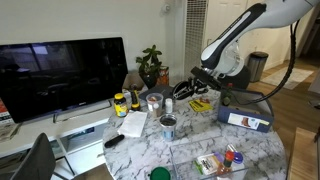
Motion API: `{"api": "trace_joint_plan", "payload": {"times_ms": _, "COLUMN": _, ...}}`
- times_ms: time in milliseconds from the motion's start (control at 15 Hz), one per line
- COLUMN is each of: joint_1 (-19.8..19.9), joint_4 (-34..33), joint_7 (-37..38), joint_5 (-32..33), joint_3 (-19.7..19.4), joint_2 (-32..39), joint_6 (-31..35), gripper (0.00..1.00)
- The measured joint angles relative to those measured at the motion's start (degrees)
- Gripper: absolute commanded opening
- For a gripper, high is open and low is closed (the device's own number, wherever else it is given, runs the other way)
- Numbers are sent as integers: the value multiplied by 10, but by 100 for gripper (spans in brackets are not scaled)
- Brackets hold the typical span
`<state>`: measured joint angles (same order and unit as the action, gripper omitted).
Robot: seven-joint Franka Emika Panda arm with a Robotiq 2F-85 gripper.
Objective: Put the black pouch on the plastic cup
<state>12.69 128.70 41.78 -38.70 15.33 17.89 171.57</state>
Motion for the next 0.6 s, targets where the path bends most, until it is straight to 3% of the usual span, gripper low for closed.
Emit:
{"api": "trace_joint_plan", "payload": {"times_ms": 133, "joint_1": -30, "joint_4": -16, "joint_7": 5, "joint_5": -1, "joint_3": -15, "joint_2": 1, "joint_6": -21, "gripper": 13}}
{"api": "trace_joint_plan", "payload": {"times_ms": 200, "joint_1": -42, "joint_4": -20, "joint_7": 7, "joint_5": -1, "joint_3": -22, "joint_2": 2, "joint_6": -24, "gripper": 3}}
{"api": "trace_joint_plan", "payload": {"times_ms": 333, "joint_1": -49, "joint_4": -23, "joint_7": 9, "joint_5": -2, "joint_3": -26, "joint_2": 5, "joint_6": -20, "gripper": 3}}
{"api": "trace_joint_plan", "payload": {"times_ms": 600, "joint_1": -31, "joint_4": -88, "joint_7": -15, "joint_5": -71, "joint_3": 33, "joint_2": 55, "joint_6": 49, "gripper": 3}}
